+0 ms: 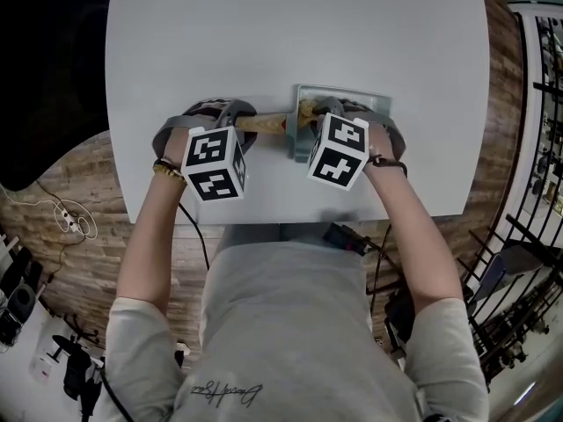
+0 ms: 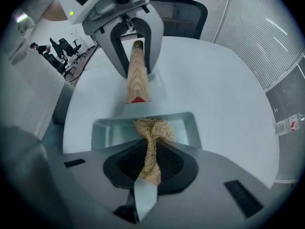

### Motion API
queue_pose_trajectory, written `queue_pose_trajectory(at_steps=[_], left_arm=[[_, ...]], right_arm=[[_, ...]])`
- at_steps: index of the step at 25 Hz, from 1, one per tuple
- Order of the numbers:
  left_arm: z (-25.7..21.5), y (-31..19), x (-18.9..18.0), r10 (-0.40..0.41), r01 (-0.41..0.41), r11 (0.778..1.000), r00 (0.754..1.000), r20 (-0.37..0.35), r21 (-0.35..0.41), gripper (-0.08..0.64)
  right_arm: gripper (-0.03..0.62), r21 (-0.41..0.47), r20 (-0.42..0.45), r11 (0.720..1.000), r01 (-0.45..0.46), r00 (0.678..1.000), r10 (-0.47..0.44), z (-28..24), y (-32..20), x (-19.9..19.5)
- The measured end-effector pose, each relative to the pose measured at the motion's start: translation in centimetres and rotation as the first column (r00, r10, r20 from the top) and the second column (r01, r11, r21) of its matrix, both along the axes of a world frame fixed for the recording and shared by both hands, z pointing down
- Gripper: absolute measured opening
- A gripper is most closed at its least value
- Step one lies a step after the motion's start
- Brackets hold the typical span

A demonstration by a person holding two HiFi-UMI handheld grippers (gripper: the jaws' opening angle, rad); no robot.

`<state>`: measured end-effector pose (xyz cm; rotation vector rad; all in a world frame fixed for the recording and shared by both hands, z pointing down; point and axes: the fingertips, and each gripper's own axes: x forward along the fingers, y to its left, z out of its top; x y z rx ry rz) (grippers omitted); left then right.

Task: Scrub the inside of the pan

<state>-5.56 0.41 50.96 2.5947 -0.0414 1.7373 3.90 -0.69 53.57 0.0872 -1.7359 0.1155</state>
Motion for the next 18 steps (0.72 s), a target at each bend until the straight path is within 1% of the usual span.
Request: queue_pose_trajectory(at_steps=[5,11,13,18], left_arm=[[0.1,-0.4,0.3,-0.003,0.003,1.0,1.0,0.009,0.007,0.15],[0.5,-0.7,-0.1,-0.003,0.003,1.0,1.0,0.017,0.008,0.15],[0.5,-0.7,-0.2,-0.004,0.004,1.0,1.0,0.017,0.005,0.151],[0.5,-0.6,-0.2,0.008,-0.009,1.0,1.0,0.022,0.008,0.15]], right_arm=[[0.069,-0.081,0.007,0.996,0.023,1.0,-0.023,0.0,3.4,0.4],[0.067,-0.179,0.004,0.983,0.047,0.999,-0.047,0.2,6.1,0.1],[0.067,-0.186,0.004,0.982,0.046,0.999,-0.046,0.2,6.2,0.0],[0.067,-0.169,0.009,0.984,0.052,0.999,-0.052,0.2,6.2,-0.1]])
